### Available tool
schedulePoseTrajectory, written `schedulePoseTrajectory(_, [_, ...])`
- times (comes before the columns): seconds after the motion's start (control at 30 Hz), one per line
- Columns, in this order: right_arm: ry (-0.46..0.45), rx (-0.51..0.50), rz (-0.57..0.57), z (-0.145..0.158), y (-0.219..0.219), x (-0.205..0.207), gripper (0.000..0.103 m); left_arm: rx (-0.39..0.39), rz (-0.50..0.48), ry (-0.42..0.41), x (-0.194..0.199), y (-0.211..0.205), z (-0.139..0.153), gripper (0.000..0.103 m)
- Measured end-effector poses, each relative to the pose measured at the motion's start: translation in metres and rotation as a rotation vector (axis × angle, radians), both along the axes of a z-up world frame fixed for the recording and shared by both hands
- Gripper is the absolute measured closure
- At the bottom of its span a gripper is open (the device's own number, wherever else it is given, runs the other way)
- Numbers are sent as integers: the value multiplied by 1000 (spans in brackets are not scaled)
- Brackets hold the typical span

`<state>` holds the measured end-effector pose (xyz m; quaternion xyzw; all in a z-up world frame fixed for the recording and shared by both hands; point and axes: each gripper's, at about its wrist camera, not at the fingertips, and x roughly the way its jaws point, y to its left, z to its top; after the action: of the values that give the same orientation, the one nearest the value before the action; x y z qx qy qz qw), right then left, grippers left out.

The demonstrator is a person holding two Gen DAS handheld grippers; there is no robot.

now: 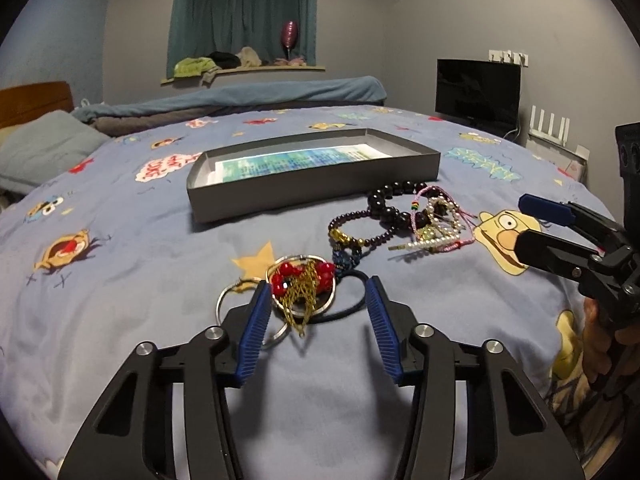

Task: Organize jewelry
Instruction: 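Grasp the red-beaded gold ornament with the left tool while the right tool grasps the pearl ring hair clip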

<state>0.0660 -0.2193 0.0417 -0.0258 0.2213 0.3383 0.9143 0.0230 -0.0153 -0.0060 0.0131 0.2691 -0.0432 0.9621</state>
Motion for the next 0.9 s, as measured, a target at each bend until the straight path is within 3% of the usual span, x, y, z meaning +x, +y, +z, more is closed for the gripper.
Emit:
schedulePoseTrajectory(0.07, [-2,-7,-4,0,1,3,9,11,4,14,6,0,-1,66])
schedulePoseTrajectory(0.2, [6,-22,-16,1,2,12,16,3,15,37,13,3,-4,90])
schedulePoseTrajectory(0.3, [16,-32,-20,1,2,19,19,0,14,20,10,5,-1,98])
schedulePoseTrajectory(0.67, [63,-77,3,-5,16,37,35,-77,-32,-90,-5,11,19,100])
schedulePoseTrajectory(0.9, [100,-113,-5,-11,26,52,43,-76,-40,-113,-6,10,23,100])
